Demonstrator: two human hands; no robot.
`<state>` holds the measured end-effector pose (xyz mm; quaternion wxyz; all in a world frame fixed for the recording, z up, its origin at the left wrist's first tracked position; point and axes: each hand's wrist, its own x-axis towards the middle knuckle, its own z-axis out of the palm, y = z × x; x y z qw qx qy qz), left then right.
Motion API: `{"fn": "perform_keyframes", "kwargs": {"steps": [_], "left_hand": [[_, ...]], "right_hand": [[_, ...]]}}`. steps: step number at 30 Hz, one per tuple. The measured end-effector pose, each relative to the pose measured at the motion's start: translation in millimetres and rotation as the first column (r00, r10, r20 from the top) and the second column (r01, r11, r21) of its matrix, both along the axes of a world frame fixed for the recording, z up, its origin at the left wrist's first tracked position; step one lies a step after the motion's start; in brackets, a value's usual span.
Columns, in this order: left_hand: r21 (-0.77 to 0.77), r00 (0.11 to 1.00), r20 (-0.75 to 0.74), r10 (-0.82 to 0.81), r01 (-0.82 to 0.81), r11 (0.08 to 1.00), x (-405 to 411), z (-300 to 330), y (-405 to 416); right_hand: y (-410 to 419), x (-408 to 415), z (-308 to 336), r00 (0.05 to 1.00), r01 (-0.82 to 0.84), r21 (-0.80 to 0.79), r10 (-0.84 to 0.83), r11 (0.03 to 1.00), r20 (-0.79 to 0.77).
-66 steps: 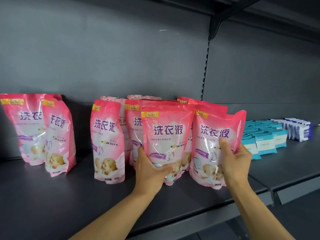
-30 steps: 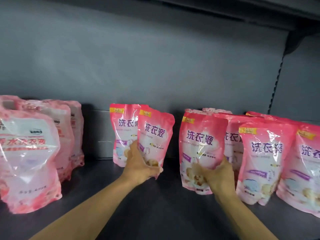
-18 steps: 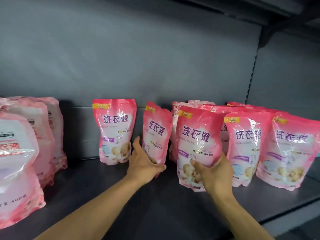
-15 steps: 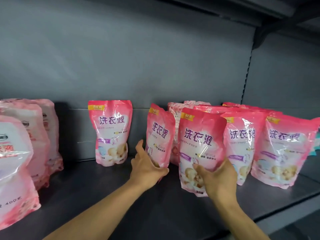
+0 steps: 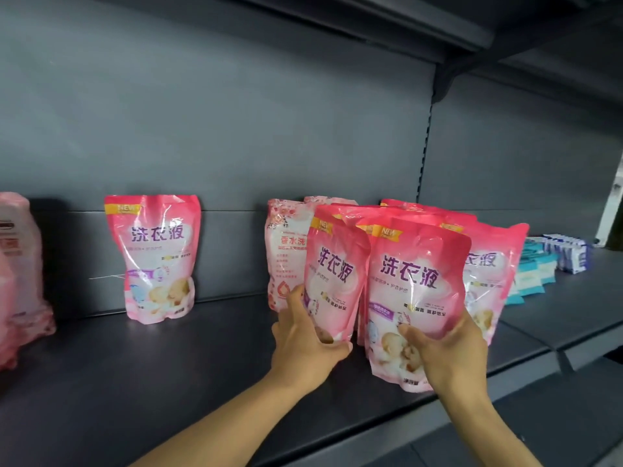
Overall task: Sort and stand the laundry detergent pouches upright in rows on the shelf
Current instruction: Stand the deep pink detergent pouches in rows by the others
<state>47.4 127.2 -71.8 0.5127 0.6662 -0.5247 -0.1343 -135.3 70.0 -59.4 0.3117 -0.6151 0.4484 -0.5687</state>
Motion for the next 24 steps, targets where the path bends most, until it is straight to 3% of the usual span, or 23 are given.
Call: {"fn": "perform_keyframes", "kwargs": {"steps": [16, 24], "left_hand": [[0.063, 0.967, 0.027, 0.253, -0.254, 0.965, -63.1, 3.4, -55.0], [0.063, 0.988, 0.034, 0.148, -0.15, 0.987, -55.0, 4.0, -53.0]], "right_hand": [[-62.5, -33.0, 2.0, 0.987, -0.14, 0.001, 0.14, 0.99, -0.075], [-43.7, -32.2, 11.4, 0.983, -0.071, -0.043, 0.063, 0.997, -0.17]]}}
